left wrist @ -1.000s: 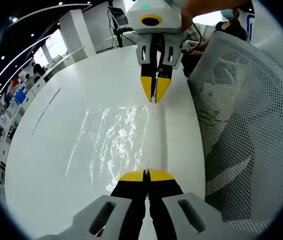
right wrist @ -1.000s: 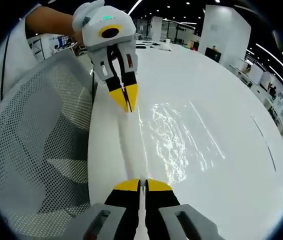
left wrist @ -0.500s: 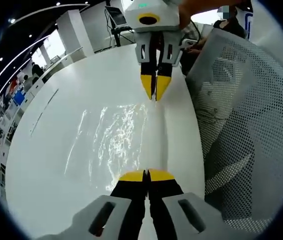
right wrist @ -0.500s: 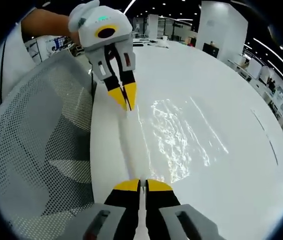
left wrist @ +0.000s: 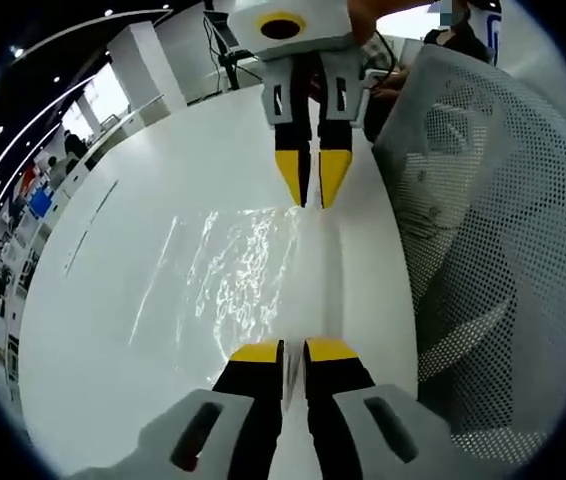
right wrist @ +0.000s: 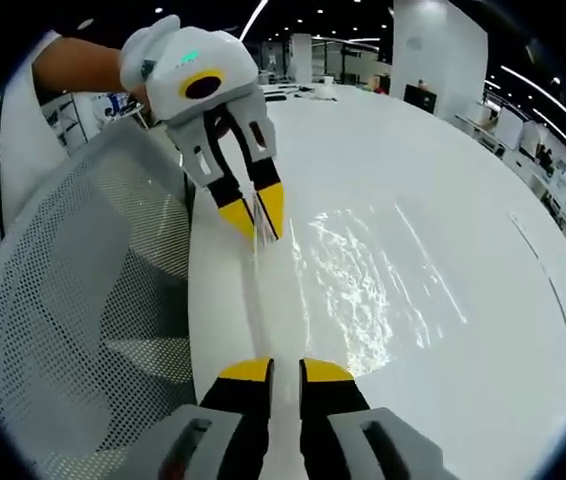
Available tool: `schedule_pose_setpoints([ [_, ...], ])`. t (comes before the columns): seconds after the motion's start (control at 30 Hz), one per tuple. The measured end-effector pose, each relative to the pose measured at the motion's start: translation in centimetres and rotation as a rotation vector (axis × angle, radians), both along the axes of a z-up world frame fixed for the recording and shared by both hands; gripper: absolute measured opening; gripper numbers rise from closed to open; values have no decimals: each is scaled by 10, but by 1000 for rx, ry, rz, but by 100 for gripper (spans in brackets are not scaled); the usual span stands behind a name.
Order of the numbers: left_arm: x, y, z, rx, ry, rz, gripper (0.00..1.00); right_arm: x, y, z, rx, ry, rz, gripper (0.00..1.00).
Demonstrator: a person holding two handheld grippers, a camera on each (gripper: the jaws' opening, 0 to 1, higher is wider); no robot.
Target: Open the resealable bag by pulling the two sides of the seal apart until the entire bag opening is separated and visibly accessible.
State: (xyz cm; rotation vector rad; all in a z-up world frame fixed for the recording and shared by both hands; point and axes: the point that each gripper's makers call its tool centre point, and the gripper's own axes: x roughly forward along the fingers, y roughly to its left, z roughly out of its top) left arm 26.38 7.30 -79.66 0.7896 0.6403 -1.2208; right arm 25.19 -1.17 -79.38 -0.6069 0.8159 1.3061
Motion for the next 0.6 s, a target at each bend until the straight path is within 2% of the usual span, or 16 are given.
schedule_pose_setpoints([
  [0.27,2,-4,2,-8,-6,-1,5,6,18,14,52,-12,-2,8],
  [0.4,2,-4,2,-7,-5,-2,5,10,25,16,59,-27,0,8],
  [0.6,2,-6,4,-11,-6,1,5,9,35,11,64,-7,7,8],
])
